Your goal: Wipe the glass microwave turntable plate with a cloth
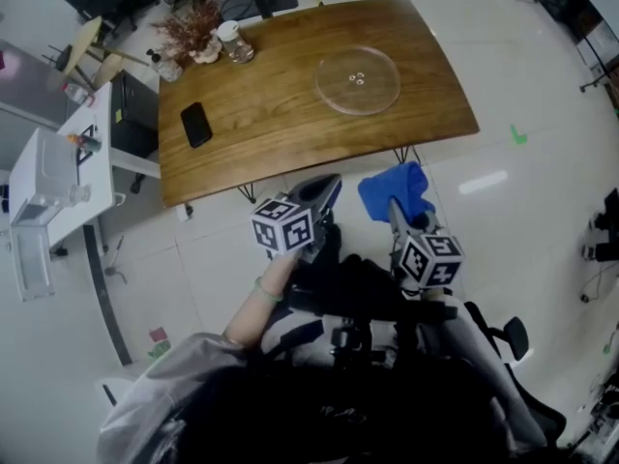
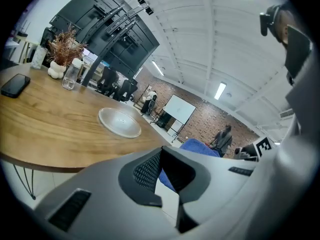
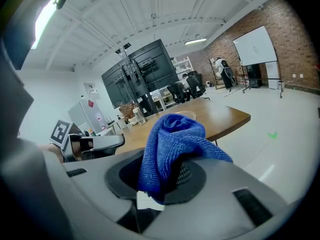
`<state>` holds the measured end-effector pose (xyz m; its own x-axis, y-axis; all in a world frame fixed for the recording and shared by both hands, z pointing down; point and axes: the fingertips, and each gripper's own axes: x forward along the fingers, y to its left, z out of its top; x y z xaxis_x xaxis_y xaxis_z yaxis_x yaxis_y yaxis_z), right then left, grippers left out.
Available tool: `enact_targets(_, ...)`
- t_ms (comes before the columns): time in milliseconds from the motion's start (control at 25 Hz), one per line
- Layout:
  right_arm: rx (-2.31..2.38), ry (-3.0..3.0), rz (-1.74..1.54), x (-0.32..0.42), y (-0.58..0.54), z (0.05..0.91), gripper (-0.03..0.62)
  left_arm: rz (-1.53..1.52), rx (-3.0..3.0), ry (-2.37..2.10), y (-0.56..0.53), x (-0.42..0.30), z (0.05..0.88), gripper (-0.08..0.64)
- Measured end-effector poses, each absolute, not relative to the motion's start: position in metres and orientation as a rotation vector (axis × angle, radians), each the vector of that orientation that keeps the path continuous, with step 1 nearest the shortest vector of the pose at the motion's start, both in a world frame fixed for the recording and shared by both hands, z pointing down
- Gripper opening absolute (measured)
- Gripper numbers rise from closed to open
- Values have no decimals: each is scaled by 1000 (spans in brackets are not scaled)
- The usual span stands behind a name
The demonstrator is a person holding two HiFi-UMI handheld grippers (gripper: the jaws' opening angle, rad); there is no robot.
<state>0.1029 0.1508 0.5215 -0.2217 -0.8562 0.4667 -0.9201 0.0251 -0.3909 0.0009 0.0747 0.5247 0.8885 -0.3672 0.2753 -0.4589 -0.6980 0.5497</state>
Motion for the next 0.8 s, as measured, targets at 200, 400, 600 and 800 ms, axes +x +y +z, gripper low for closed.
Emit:
enact_targets(200,1859,-2201,943,97,176,521,80,189,2417,-610,108,-7,524,5)
enact_targets(400,1856,-2209,919,97,197,520,80,173,2421,-627,126,-10,522,5)
enact_targets(600,1856,-2210,905,95,213,519,80,166,2436,-616,145,-8,518,5)
enact_targets(800,1856,-2211,912,87,227,518,80,198,2453,-571,171,-8,515,5)
